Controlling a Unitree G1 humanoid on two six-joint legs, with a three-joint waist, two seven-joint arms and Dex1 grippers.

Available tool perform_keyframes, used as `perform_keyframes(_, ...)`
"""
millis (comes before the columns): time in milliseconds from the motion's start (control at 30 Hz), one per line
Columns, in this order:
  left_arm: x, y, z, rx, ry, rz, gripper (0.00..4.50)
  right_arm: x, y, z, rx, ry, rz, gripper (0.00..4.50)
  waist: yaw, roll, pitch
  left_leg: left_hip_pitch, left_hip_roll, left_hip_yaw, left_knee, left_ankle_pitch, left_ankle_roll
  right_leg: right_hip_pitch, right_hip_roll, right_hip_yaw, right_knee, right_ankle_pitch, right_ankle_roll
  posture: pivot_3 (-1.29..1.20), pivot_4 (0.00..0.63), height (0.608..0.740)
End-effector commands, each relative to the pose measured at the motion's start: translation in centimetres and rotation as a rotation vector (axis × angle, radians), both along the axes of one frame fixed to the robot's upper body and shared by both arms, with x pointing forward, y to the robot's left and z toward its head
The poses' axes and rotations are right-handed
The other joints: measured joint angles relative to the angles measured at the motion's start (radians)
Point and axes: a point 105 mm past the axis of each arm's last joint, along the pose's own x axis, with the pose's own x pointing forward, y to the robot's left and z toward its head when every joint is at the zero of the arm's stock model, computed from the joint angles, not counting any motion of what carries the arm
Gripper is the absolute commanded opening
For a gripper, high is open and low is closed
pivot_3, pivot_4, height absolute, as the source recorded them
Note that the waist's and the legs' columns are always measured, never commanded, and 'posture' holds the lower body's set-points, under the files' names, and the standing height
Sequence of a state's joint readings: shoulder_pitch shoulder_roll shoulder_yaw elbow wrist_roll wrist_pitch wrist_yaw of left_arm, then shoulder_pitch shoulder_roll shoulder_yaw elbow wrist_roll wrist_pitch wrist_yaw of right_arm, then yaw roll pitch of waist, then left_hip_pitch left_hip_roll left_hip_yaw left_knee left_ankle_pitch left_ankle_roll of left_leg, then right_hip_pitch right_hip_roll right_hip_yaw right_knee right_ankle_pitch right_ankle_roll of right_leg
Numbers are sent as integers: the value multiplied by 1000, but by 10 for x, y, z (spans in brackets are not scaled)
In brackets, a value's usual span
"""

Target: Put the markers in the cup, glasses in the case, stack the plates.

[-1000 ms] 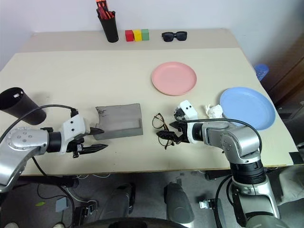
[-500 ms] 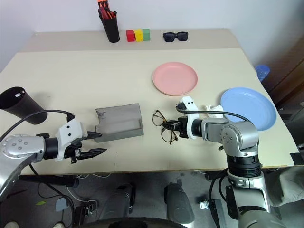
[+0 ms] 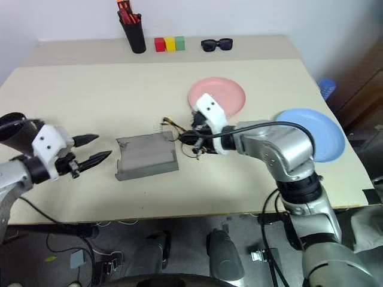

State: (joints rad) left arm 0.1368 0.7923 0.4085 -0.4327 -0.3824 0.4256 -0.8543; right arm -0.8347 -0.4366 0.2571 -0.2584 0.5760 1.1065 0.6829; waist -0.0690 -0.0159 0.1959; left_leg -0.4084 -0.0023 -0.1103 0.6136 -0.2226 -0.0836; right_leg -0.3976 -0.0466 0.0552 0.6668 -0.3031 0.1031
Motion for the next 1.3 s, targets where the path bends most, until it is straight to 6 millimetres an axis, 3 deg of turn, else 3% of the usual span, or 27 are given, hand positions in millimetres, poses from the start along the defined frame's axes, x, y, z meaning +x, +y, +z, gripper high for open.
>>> perform_keyframes(33,-9,10,10,2,-45,16,2801,-5,24,9,2,-70,125,39,5,0,0,0,0,-1,0,0,0,0,0,-1,0,0,0,0,150,740)
perform_keyframes(167,-30,25,-7,11,36,62,2801,-1,60,5,-59,-119,304,39,3,0,0,0,0,-1,1,0,0,1,0,-2,-1,0,-1,0,150,740)
perform_keyframes(367,-42,26,-11,-22,59,71,2801,8,79,-18,-151,-110,421,39,3,0,0,0,0,-2,1,0,0,1,0,-2,-1,0,-1,0,150,740)
perform_keyframes(600,-49,22,-14,-35,64,89,2801,10,63,-45,-252,-64,509,39,1,0,0,0,0,-2,0,0,0,1,0,-2,0,0,-1,0,150,740)
perform_keyframes(767,-50,21,-16,-36,74,87,2801,0,53,-48,-274,-35,576,39,0,0,0,0,0,-2,0,0,0,1,0,-2,0,0,-1,0,150,740)
perform_keyframes(933,-44,17,-15,-45,68,75,2801,2,56,-52,-270,-16,552,39,0,0,0,0,0,-2,0,0,0,1,0,-2,0,0,-1,0,150,740)
perform_keyframes(1033,-39,16,-11,-75,51,77,2801,7,58,-50,-252,-21,516,1034,0,0,0,0,0,-2,0,0,0,0,0,-2,0,0,-1,0,150,740)
perform_keyframes(1133,-33,14,-4,-123,34,87,2801,11,61,-35,-197,-66,492,2556,1,0,0,0,0,-2,0,0,0,0,0,-2,0,0,-1,0,150,740)
perform_keyframes(1167,-31,14,-2,-142,29,89,2550,11,62,-28,-173,-82,490,3072,2,0,0,0,0,-2,0,0,0,1,0,-2,0,0,-1,0,150,740)
perform_keyframes(1300,-11,10,13,-252,8,143,865,9,61,1,-72,-177,472,3092,4,0,0,0,0,-3,0,0,0,1,0,-2,0,1,-1,0,150,740)
